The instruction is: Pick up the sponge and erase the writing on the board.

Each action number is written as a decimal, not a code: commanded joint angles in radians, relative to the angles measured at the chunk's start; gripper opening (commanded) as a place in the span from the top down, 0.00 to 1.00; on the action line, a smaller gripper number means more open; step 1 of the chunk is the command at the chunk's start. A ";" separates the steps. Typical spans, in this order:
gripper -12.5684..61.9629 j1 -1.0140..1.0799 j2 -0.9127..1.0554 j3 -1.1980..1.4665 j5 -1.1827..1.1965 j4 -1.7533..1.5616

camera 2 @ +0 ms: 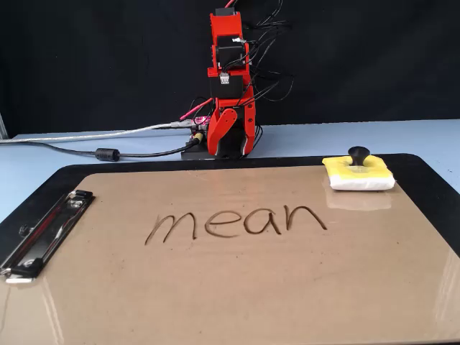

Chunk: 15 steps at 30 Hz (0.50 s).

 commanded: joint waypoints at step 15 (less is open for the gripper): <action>0.37 -0.021 0.046 -0.235 -0.006 0.058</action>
